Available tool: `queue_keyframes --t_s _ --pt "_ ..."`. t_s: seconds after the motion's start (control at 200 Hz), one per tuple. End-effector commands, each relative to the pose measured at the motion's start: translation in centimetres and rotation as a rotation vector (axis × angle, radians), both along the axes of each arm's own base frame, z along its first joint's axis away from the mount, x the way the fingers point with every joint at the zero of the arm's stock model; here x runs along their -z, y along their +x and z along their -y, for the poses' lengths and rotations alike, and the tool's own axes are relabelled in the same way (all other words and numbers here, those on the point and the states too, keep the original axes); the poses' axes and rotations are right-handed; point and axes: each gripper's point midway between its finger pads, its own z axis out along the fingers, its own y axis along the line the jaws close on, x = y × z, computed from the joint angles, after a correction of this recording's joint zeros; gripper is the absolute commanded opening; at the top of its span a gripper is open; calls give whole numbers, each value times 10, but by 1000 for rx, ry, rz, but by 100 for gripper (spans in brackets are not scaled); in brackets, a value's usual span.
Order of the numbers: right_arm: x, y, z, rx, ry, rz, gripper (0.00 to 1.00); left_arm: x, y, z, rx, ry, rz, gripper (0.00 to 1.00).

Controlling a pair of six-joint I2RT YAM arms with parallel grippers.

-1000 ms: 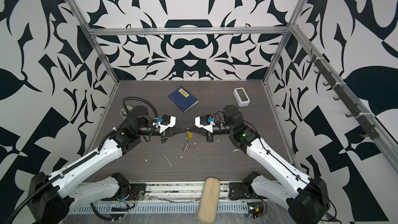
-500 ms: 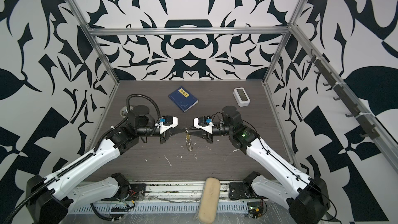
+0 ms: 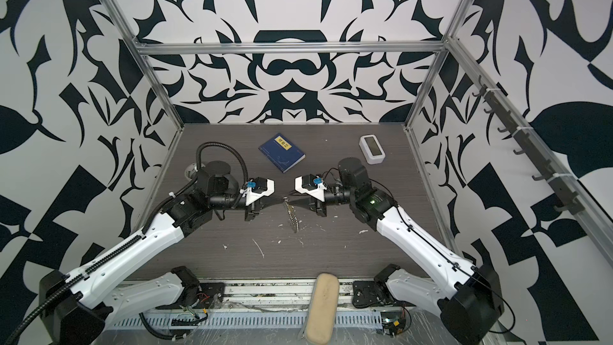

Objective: Remove the keys from the keyring

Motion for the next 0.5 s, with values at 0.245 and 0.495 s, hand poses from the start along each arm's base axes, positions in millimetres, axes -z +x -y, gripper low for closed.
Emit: queue_keyframes --t_s 0.245,0.495 --pt "-23 -8 -7 -85 30 28 25 -17 -4 0 27 -24 36 0" --pt "-20 -9 -8 -96 19 14 21 -17 -3 2 30 -22 36 0"
